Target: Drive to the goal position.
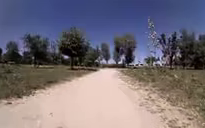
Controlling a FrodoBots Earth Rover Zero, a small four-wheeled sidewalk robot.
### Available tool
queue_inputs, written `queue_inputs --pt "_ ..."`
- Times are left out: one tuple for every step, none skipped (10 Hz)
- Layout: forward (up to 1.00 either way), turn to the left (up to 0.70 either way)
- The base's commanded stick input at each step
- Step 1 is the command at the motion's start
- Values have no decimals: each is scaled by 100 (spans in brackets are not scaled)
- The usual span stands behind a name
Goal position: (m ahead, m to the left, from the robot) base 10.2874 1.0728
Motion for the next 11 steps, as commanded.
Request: queue_inputs --pt "85 0" --pt "85 0" --pt "85 0" --pt "85 0" --pt "85 0" --pt "85 0" --pt "85 0" --pt "85 0" --pt "85 0" --pt "85 0" --pt "85 0"
